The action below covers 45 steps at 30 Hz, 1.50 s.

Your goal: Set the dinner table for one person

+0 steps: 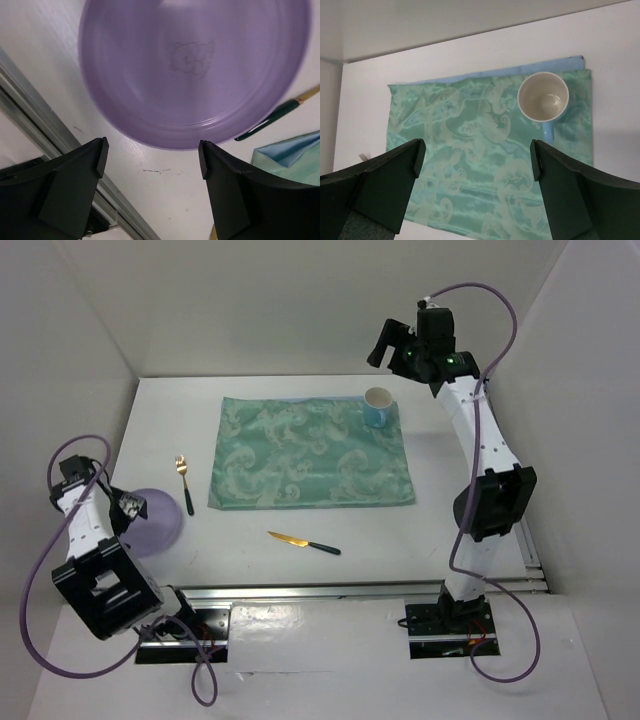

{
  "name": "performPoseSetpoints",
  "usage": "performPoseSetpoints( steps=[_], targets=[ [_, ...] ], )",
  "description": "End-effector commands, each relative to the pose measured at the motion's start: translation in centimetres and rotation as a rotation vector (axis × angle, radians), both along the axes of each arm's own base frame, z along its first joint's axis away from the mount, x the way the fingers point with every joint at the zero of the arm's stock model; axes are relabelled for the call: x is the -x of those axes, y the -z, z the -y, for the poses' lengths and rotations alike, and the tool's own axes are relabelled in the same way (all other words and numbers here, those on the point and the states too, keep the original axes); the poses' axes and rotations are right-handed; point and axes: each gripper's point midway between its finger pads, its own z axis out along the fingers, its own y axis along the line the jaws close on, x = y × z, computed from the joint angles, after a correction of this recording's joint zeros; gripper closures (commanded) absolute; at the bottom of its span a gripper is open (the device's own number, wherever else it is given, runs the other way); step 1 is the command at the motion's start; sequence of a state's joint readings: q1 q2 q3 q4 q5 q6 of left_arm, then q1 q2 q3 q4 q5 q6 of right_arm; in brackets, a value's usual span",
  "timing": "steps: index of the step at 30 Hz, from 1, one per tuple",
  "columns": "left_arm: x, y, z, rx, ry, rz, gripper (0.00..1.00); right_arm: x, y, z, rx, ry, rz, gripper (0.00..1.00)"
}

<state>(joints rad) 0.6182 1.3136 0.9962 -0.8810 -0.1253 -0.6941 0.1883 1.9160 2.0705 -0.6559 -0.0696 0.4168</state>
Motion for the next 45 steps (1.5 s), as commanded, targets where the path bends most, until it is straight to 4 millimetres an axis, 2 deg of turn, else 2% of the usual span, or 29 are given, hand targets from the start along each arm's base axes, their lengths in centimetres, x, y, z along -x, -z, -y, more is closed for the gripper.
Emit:
performPoseSetpoints(
  steps=[1,3,4,5,10,12,15,20,21,27,34,39,40,43,44,45],
  targets=[
    [0.9,0.4,0.2,0.058,-0.101,0.067,0.09,0.8,1.7,-0.7,0.009,-0.043,-0.025,0.01],
    [1.0,0.1,-0.4,0.024,-0.135,0.097,0.09,1.0,1.9,-0.8,0.016,-0.057,-0.035,0.01],
    [1.4,0.5,-0.6,0.022,-0.152,0.098,0.09,1.4,2.2,-1.3,0.027,-0.073,-0.044,0.01],
    [1.4,0.7,-0.9,0.013,-0.161,0.109,0.14,1.6,2.6,-1.9,0.029,-0.085,-0.053,0.01],
    [2.6,2.7,-2.3,0.000,-0.241,0.095,0.14,2.8,3.7,-2.7,0.041,-0.101,-0.086,0.01],
    [2.3,2.8,-2.6,0.010,-0.247,0.110,0.14,3.3,3.9,-3.0,0.042,-0.110,-0.092,0.01],
    [2.3,3.7,-2.3,0.026,-0.253,0.109,0.14,3.5,4.0,-3.0,0.042,-0.110,-0.092,0.01],
    [2.9,6.5,-1.4,0.095,-0.325,0.056,0.16,3.9,5.0,-3.2,0.053,-0.112,-0.120,0.01],
    [2.9,6.5,-1.4,0.095,-0.325,0.055,0.16,4.1,4.6,-3.2,0.052,-0.111,-0.111,0.01],
    [3.3,7.8,-1.6,0.072,-0.353,0.053,0.17,4.4,5.2,-2.7,0.065,-0.096,-0.129,0.01],
    [3.3,8.6,-1.3,0.085,-0.369,0.059,0.38,4.4,5.2,-2.6,0.070,-0.089,-0.128,0.01],
    [3.1,8.8,-1.1,0.094,-0.376,0.070,0.43,4.5,5.4,-2.4,0.077,-0.081,-0.136,0.01],
    [3.1,8.8,-1.1,0.094,-0.376,0.070,0.52,4.6,4.9,-2.4,0.075,-0.081,-0.127,0.01],
    [2.9,8.6,-1.0,0.095,-0.372,0.088,0.69,4.6,5.1,-1.9,0.077,-0.072,-0.136,0.01],
    [2.8,8.4,-1.1,0.087,-0.371,0.099,0.82,4.8,4.6,-1.8,0.074,-0.071,-0.126,0.01],
    [2.8,8.1,-1.2,0.078,-0.360,0.106,0.88,4.8,4.6,-1.8,0.074,-0.071,-0.126,0.01]
  ],
)
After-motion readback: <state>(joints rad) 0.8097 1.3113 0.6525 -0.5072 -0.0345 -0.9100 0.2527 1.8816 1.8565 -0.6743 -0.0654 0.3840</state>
